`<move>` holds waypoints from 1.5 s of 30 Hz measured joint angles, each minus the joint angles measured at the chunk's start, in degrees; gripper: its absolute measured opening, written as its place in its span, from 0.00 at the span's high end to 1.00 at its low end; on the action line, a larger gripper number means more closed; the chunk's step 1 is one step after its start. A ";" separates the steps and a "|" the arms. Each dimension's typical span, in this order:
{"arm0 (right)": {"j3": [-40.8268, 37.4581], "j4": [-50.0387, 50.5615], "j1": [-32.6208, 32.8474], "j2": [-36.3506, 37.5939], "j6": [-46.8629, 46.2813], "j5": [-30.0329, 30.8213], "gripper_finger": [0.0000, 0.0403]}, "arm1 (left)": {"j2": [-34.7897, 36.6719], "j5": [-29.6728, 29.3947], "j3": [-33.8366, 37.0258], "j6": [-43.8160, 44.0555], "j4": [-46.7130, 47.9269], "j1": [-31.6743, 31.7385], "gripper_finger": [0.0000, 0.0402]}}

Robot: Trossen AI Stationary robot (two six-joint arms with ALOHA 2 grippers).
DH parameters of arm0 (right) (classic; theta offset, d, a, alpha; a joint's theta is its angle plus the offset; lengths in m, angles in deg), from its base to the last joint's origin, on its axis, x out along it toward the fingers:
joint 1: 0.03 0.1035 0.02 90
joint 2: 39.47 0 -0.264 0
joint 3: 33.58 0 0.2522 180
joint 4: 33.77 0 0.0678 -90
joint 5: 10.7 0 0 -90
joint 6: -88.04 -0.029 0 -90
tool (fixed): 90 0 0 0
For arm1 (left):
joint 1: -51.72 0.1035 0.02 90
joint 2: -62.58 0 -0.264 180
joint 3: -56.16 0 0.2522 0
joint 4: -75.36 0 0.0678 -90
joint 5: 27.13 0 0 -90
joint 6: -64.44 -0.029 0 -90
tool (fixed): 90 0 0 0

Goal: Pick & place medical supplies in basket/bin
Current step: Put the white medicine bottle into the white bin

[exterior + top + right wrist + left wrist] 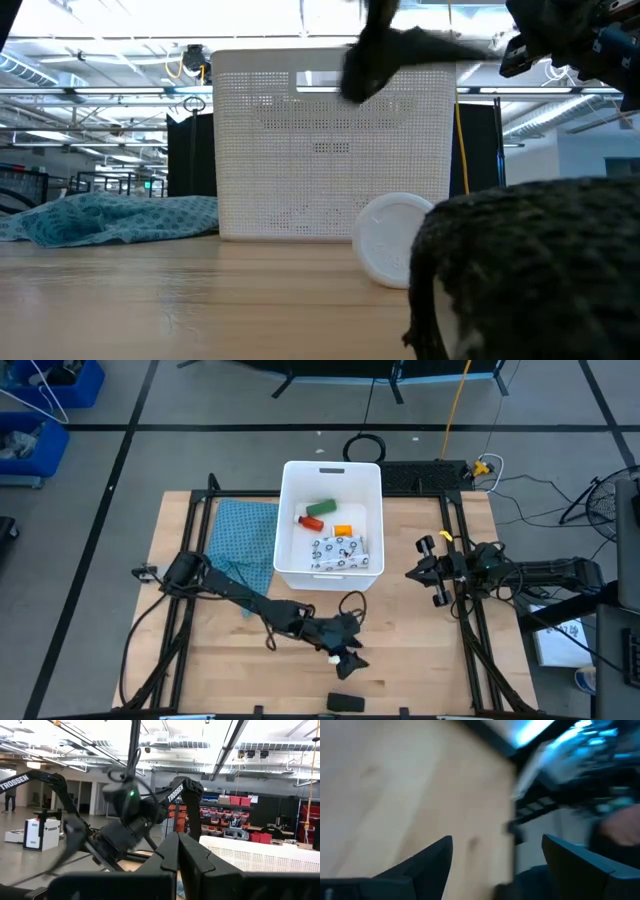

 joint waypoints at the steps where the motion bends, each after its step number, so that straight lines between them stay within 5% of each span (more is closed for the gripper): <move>1: 0.00 0.00 0.00 0.00 -0.01 -0.01 1.00 | 0.00 1.51 0.00 -1.44 -2.78 0.01 0.22; 8: 0.00 0.36 0.00 0.02 -1.03 -0.01 1.00 | 0.31 3.49 -0.18 -1.13 -13.49 -0.19 0.24; 11: 0.00 1.17 0.00 0.00 -1.05 -0.01 1.00 | 2.13 -1.95 -2.57 5.40 2.10 0.61 0.24; 15: 0.00 1.57 0.00 0.00 -1.05 -0.01 1.00 | 1.95 -8.07 -12.59 9.18 34.28 -0.02 0.24; 19: 0.00 2.11 0.00 -0.03 -1.07 -0.01 1.00 | 1.38 -13.31 -22.61 13.34 48.07 -1.44 0.25; 26: 0.00 2.38 0.00 -0.07 -0.94 -0.02 1.00 | -4.77 -11.41 -26.53 21.34 54.42 -1.95 0.25; 32: 0.00 2.39 0.00 -0.13 -0.82 -0.03 1.00 | -9.95 -1.43 -26.64 27.53 54.77 0.53 0.25; 45: 0.00 2.42 0.00 -0.13 -0.44 -0.04 1.00 | -12.84 4.07 -26.64 28.53 57.03 1.46 0.25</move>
